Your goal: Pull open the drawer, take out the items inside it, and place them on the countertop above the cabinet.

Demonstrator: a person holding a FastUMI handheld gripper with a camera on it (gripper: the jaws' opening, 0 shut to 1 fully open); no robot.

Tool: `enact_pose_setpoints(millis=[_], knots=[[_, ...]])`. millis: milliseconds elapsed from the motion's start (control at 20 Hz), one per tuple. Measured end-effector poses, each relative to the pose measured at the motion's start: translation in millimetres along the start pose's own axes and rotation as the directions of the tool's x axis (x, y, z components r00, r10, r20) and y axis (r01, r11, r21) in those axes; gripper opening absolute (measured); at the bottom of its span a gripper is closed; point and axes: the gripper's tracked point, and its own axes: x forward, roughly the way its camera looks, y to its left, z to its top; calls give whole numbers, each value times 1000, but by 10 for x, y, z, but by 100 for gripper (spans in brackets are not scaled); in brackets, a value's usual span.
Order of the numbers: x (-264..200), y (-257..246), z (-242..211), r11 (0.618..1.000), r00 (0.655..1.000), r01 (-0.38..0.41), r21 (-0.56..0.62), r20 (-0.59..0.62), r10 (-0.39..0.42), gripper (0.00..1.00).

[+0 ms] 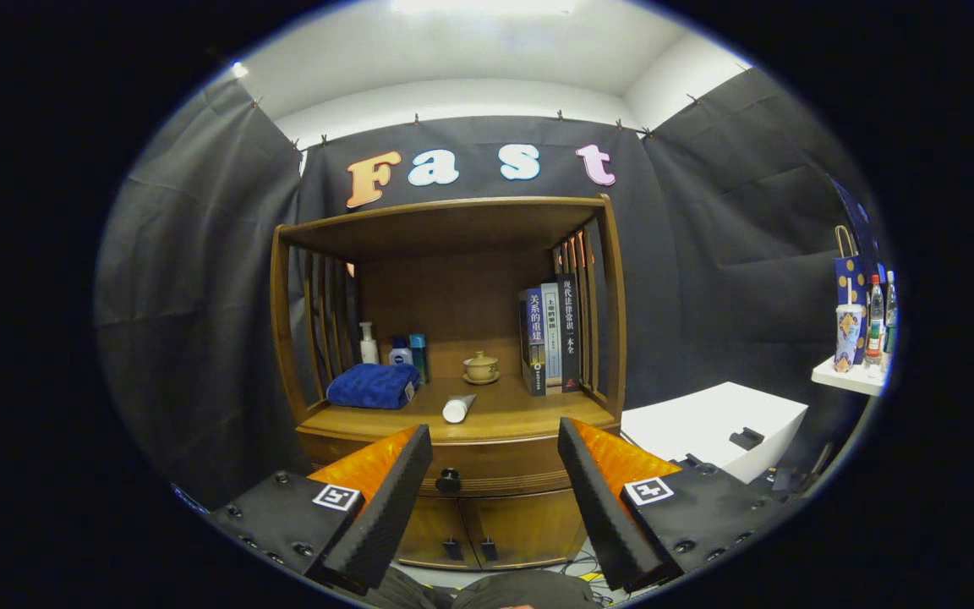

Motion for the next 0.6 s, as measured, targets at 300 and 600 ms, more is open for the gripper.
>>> enact_pose_setpoints(millis=[300, 600], knots=[[8, -4, -8, 1000, 1000, -2, 7, -3, 2, 98], [10, -2, -16, 1000, 1000, -2, 11, -4, 2, 98]])
